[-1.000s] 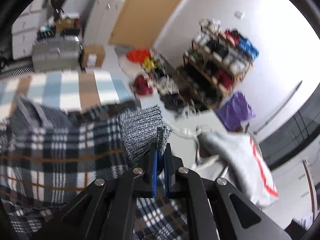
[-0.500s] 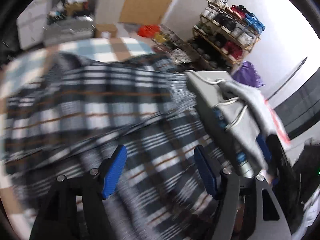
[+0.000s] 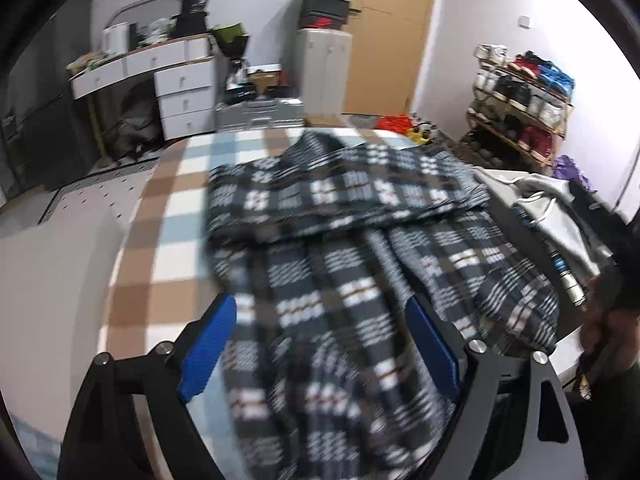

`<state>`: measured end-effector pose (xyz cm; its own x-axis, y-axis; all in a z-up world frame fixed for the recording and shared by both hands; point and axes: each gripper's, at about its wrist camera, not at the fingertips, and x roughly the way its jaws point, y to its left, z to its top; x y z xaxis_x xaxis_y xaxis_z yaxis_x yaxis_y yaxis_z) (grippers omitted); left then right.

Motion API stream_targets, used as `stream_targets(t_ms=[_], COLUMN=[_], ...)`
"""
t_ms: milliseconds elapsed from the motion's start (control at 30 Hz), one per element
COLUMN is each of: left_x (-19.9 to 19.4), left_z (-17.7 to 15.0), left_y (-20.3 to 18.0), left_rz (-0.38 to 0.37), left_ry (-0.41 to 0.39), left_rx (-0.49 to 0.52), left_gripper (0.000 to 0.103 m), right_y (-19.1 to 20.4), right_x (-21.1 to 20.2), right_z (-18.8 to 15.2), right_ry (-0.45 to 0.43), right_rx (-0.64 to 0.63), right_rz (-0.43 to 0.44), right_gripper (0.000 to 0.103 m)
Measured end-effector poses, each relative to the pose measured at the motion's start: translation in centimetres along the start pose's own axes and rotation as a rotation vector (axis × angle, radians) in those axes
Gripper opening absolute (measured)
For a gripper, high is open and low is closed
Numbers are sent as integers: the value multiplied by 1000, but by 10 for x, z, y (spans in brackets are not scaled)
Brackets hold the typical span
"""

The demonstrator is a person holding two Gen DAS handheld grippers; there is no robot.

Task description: Fold large clothes

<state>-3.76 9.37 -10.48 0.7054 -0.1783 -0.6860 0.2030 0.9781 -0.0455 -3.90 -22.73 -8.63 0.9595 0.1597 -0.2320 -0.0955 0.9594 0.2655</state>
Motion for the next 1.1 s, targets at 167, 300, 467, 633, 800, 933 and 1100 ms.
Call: stream_targets(t_ms=[167,300,467,633,800,933,1100], left_x=[2,12,24,41,80,120,180], left_z=[-20,-23,2,64,124,161,181], left_y=[31,45,54,49,30,17,27], left_rz=[-26,-30,-52,-4,116,172,200], left_ry=[66,117,142,86,87,74,125], left_rx=[-72,-120,-153,-86,76,150,77], left_gripper=[89,89,89,89,89,89,89], right_y=[13,10,9,14,25,32,28], right_x=[-14,-15,9,43,100,164,271], right_z=[-1,-10,-4,27,75,102,101], right_ry=[101,172,237,271,302,359,503], right_rx=[-177,-222,-230,-236,-282,-287,-332], right_rz=[-3,-12,-20,22,22,0,-133], right_gripper=[103,103,103,103,103,103,103])
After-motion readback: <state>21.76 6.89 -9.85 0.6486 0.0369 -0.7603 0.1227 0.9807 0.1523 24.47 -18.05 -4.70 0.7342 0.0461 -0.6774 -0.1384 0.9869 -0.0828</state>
